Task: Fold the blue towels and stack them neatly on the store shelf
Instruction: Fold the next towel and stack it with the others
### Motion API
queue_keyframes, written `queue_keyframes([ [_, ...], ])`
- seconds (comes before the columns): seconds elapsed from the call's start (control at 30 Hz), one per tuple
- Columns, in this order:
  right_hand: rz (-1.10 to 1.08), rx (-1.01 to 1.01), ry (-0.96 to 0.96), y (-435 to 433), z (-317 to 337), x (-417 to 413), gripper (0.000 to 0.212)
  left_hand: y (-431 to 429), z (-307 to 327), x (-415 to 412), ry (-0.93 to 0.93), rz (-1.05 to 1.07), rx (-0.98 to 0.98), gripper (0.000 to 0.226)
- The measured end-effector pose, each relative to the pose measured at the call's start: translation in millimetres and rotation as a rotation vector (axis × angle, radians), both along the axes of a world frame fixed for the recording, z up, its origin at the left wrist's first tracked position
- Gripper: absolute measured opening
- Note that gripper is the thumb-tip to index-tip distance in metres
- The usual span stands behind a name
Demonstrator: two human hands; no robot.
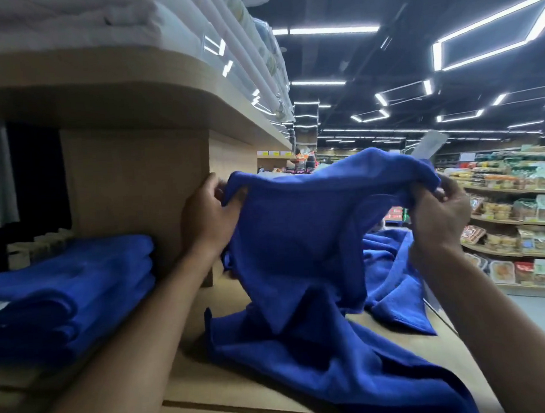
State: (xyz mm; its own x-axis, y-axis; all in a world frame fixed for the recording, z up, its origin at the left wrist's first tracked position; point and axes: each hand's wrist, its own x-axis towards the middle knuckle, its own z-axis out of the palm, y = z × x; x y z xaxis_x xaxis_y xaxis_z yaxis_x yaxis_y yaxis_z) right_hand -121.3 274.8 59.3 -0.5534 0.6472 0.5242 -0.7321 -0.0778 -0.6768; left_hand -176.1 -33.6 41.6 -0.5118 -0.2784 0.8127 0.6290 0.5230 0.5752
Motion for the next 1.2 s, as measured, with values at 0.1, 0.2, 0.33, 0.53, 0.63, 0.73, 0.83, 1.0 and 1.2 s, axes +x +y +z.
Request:
queue_keyframes([
  [0.1, 0.148, -0.063, -0.140, -5, -3, -4, 0.016, 2, -6, -10, -0.363, -0.181, 0.172, 0.030],
  [0.2, 0.421, -0.186, -0.131, -11, -4, -10, 0.032, 11, -6, -2, -0.714, -0.649, 0.590, 0.014],
  [0.33, 0.038, 0.409, -0.273, -18, -7, -4, 0.058, 4, -14, -4, -0.893, -0.633, 0.214, 0.033],
  [0.53, 0.553, 1.362, -0.164, -102, -34, 38, 0.019, 11, -38, -5, -1.077, -0.320, -0.216, 0.015],
  [0.63, 0.364, 1.811, -0.319, -134, -56, 48, 0.049, 11, -45, -9, -1.062, -0.333, -0.120, 0.008],
  [0.73, 0.137, 1.974, -0.212, -146, -70, 53, 0.041, 11, -49, -13, -1.062, -0.331, -0.100, 0.012],
  [0.83, 0.611, 1.869, -0.195, -138, -62, 55, 0.009, 9, -50, -14, -1.024, -0.252, -0.241, 0.012],
  [1.0, 1.321, 0.423, -0.398, -105, -24, 65, 0.024, 7, -55, -16, -0.942, -0.273, -0.156, 0.020],
  [1.2, 1.470, 0.324, -0.341, -74, -10, 36, 0.031, 16, -53, -12, -0.953, -0.391, 0.097, 0.033],
])
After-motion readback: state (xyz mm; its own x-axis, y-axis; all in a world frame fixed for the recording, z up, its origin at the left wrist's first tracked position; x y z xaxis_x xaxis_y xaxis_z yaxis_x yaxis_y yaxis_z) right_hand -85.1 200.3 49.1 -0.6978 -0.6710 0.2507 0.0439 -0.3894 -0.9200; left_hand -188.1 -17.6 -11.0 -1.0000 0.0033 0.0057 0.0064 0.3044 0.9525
